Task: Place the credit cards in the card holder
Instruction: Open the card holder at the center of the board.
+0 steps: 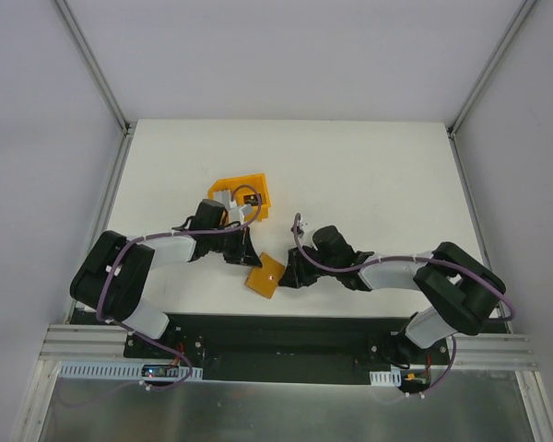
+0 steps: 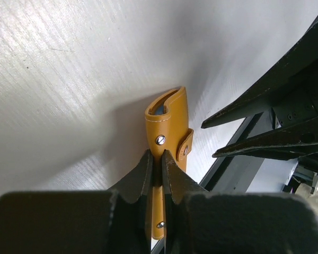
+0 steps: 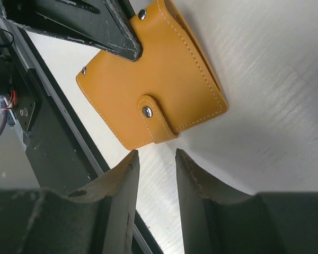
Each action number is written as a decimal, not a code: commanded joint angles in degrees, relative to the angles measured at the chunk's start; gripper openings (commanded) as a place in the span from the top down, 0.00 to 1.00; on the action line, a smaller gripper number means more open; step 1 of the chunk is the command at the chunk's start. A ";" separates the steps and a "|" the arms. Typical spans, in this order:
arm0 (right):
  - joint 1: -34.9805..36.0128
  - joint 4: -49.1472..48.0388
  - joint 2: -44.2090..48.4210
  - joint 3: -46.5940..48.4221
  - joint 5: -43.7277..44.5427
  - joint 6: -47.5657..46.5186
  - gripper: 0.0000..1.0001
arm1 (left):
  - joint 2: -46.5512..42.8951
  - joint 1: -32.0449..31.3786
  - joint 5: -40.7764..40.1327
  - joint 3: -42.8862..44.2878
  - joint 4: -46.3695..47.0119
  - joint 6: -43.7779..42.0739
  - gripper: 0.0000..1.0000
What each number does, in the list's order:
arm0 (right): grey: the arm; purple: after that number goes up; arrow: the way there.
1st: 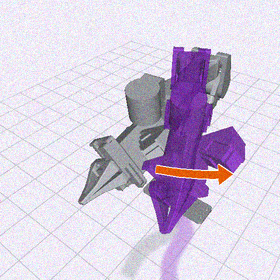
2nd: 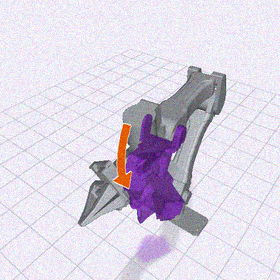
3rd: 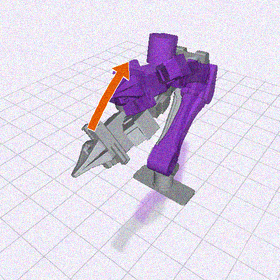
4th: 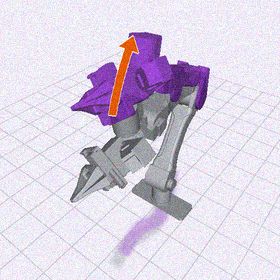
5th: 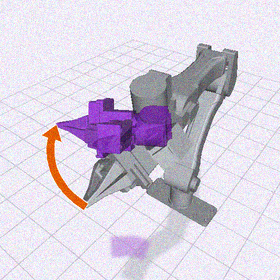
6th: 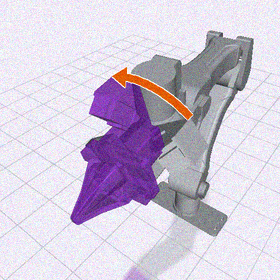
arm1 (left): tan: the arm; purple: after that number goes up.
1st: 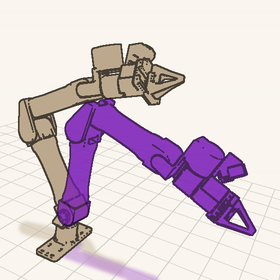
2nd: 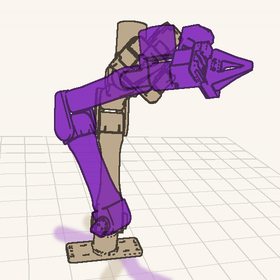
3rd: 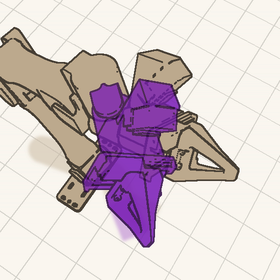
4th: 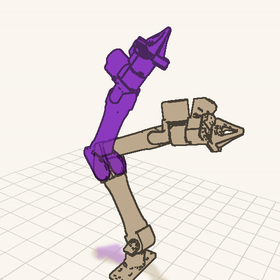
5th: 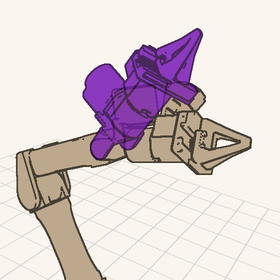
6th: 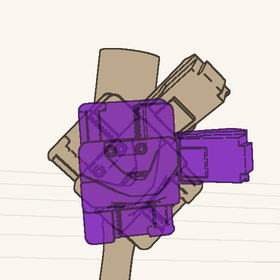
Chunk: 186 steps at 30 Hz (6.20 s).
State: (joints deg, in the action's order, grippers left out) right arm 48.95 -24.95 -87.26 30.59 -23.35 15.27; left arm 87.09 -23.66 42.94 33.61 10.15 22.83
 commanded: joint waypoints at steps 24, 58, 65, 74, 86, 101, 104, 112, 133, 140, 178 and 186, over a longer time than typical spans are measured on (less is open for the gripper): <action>0.45 -7.13 -10.20 6.59 -12.31 -1.03 0.69 | 0.89 -0.77 -2.76 1.46 -0.31 -2.00 1.00; 9.23 -1.60 -6.43 4.05 -22.79 -7.88 0.99 | -4.03 -0.69 -24.75 -3.46 1.89 10.31 1.00; 9.41 0.69 -5.37 2.81 -19.81 -8.94 0.99 | -5.43 -0.86 -23.16 -5.03 2.76 10.30 1.00; 7.74 3.59 -2.74 -0.09 -9.00 -4.38 0.64 | -14.92 -2.00 -25.62 -11.80 3.65 11.62 1.00; 6.33 1.31 2.63 0.96 6.65 12.67 0.44 | -23.54 -9.11 -35.98 -15.94 3.12 17.94 1.00; 10.99 19.94 -4.05 15.03 22.21 22.08 0.38 | -31.27 -18.17 -48.82 -15.67 -1.80 24.81 1.00; 11.17 22.04 -4.84 15.90 23.00 22.44 0.40 | -31.80 -18.79 -49.62 -15.76 -2.15 24.90 1.00; 11.17 23.19 -5.37 16.52 23.00 22.26 0.56 | -33.04 -19.32 -50.50 -15.59 -2.68 24.37 1.00; 10.64 23.54 2.09 14.41 25.64 17.34 0.99 | -33.65 -19.41 -52.34 -13.84 -9.61 22.44 0.54; 9.06 27.14 6.49 15.28 18.26 19.09 0.99 | -36.72 -19.41 -46.38 -5.32 -20.77 20.58 0.36; 6.95 25.74 3.24 23.29 6.92 16.73 0.99 | -31.46 -19.67 -40.66 -2.23 -22.55 18.39 0.42; 6.95 25.65 4.29 22.94 7.09 16.90 0.99 | -32.16 -19.58 -41.18 -1.88 -22.63 18.13 0.48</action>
State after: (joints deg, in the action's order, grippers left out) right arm 56.01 2.15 -86.19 51.53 -15.53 32.14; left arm 55.53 -42.83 2.37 29.50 -12.78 42.33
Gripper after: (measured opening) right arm 0.025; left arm 0.530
